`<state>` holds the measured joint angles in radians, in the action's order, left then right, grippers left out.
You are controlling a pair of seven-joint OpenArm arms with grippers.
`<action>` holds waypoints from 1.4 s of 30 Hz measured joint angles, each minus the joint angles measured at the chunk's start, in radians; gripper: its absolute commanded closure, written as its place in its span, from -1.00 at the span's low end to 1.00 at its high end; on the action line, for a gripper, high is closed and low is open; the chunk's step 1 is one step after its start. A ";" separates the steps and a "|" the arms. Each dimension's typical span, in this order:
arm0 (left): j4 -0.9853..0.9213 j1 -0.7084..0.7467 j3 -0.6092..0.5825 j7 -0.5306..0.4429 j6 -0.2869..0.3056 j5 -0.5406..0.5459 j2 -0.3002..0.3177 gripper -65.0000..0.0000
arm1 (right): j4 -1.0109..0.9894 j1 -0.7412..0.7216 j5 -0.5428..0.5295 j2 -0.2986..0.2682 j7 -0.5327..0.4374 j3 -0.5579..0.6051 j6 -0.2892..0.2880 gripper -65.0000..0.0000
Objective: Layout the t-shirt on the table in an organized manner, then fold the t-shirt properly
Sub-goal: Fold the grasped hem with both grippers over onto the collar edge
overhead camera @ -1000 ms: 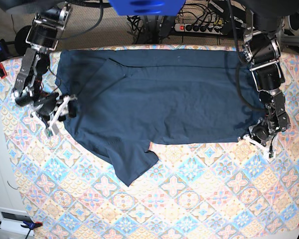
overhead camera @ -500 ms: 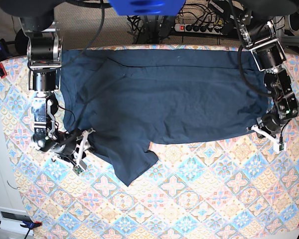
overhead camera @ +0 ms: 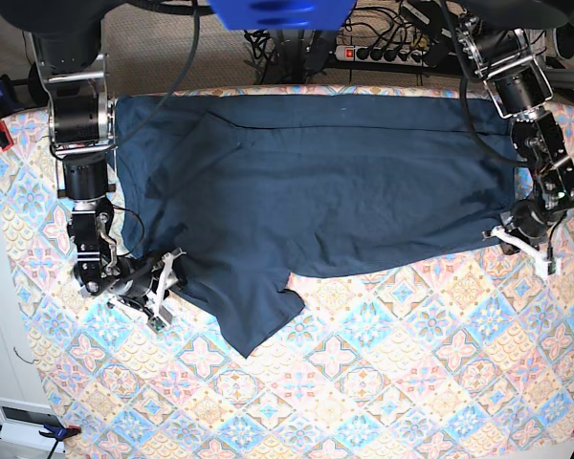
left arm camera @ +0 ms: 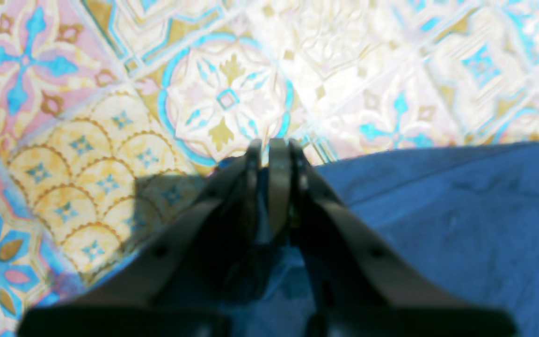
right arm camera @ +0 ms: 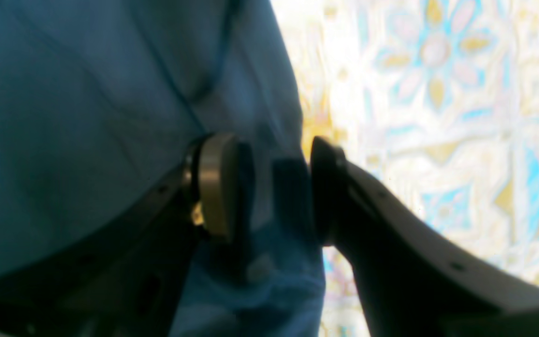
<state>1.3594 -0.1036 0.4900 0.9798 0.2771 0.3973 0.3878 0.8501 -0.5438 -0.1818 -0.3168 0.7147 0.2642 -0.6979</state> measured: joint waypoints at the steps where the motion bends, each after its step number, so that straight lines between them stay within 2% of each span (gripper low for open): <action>1: 0.000 0.005 0.010 0.002 -0.005 -0.006 0.001 1.00 | -0.009 0.001 0.003 -0.002 -0.005 0.000 0.002 0.24; 5: 0.000 0.006 0.016 0.004 -0.009 -0.014 0.004 1.00 | -0.066 -0.009 0.002 0.005 -0.072 0.003 0.002 0.24; 11: 0.000 0.004 0.014 0.004 -0.008 -0.011 0.003 1.00 | -0.130 -0.021 0.138 0.002 -0.165 0.003 -0.002 0.25; 12: 0.000 0.004 0.014 0.004 -0.007 -0.011 0.003 1.00 | -0.132 -0.023 0.153 0.004 -0.166 0.003 -0.003 0.30; 14: 0.000 0.004 0.014 0.004 -0.007 -0.011 0.003 1.00 | -0.134 -0.024 0.150 0.004 -0.166 0.003 -0.008 0.57; 16: 0.000 0.004 0.014 0.004 -0.007 -0.011 0.003 1.00 | -0.136 -0.023 0.148 0.009 -0.169 -0.002 -0.009 0.99; 20: 0.000 0.004 0.014 0.004 -0.007 -0.011 0.003 1.00 | -0.125 -0.021 0.150 0.009 -0.168 -0.002 -0.008 0.97; 23: 0.012 0.007 0.014 0.005 -0.008 -0.011 0.002 1.00 | -0.044 -0.005 0.149 0.005 -0.134 -0.016 -0.005 0.98; 27: 0.082 0.039 0.013 0.008 -0.007 0.008 0.001 1.00 | 0.097 0.029 0.064 -0.036 -0.119 -0.102 -0.003 0.98; 33: 0.200 0.138 0.064 0.004 -0.003 0.146 0.001 1.00 | 0.264 0.174 0.048 -0.029 0.029 -0.243 -0.008 0.98; 37: 0.228 0.206 0.084 0.006 -0.011 0.198 0.011 1.00 | 0.415 0.247 0.036 -0.032 0.046 -0.304 -0.004 0.98; 42: 0.326 0.320 0.181 0.007 -0.001 0.295 0.018 1.00 | 0.573 0.385 0.027 -0.026 0.107 -0.392 -0.013 0.98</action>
<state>1.6852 0.2165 0.6708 0.9871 0.2764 0.6926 0.4053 1.4231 -0.1585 -0.1547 -0.3428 0.8215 -0.1276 -0.7105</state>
